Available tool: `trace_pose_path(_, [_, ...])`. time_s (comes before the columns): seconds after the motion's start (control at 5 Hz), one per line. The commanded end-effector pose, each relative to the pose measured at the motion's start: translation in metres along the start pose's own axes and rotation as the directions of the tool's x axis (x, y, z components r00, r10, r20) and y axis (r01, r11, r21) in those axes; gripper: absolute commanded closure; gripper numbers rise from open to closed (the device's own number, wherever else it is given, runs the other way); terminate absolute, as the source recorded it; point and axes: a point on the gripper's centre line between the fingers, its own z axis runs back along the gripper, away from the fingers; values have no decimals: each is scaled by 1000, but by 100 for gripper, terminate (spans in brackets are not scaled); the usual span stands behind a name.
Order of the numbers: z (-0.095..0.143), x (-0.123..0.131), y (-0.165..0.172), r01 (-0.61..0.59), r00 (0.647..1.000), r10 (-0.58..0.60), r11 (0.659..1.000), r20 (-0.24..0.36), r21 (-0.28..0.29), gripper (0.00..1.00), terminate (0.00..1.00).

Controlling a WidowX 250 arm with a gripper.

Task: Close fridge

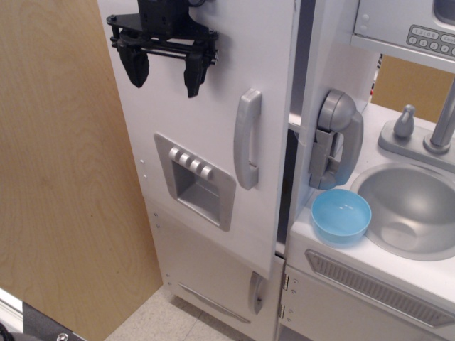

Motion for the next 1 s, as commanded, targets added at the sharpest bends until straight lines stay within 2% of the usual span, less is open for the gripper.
trace_pose_path(0.0, [13,18,-1,-8,998,9,1000,59,-5,0,0])
trace_pose_path(0.8, [18,33,0,-44,997,45,999,59,-25,0,0])
